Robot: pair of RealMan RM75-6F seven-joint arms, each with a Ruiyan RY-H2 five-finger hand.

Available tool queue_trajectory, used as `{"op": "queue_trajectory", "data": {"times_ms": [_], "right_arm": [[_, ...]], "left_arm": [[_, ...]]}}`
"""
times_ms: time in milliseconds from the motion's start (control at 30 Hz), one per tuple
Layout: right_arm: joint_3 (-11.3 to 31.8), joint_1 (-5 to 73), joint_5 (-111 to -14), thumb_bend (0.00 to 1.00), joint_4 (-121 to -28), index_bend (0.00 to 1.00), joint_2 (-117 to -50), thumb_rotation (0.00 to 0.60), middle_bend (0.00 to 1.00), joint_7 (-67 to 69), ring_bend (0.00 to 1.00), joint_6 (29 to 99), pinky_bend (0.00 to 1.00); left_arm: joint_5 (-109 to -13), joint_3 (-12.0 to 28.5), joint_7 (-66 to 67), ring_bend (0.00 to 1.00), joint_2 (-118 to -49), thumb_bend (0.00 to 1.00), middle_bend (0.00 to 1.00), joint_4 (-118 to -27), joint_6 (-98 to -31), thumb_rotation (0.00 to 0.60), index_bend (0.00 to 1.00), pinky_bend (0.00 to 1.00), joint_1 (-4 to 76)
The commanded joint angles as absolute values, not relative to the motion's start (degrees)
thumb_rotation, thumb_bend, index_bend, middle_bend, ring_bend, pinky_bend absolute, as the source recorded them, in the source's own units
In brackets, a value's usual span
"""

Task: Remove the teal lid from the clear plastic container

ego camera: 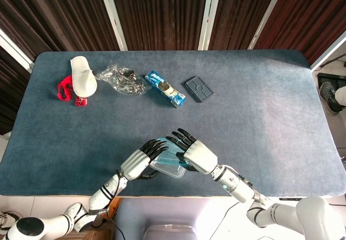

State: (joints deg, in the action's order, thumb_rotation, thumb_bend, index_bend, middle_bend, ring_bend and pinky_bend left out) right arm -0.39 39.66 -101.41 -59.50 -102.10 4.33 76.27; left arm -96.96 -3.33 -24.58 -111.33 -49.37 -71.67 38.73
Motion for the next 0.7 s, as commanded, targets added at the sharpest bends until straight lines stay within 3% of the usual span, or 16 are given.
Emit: {"op": "queue_trajectory", "data": {"times_ms": [33, 700], "right_arm": [[-0.36, 39.69, -101.55, 0.50, -59.91, 0.90, -101.87, 0.600, 0.21, 4.03, 0.00, 76.43, 0.01], [-0.40, 36.17, -101.45, 0.50, -61.30, 0.90, -93.89, 0.600, 0.21, 3.21, 0.01, 81.58, 0.01]], "left_arm": [[-96.92, -3.20, -24.38, 0.00, -111.25, 0.34, 0.00, -49.40, -71.89, 0.600, 0.00, 0.03, 38.65], [-95.18, 0.78, -23.19, 0.00, -102.26, 0.34, 0.00, -53.62, -80.71, 0.600, 0.00, 0.00, 35.42]]}}
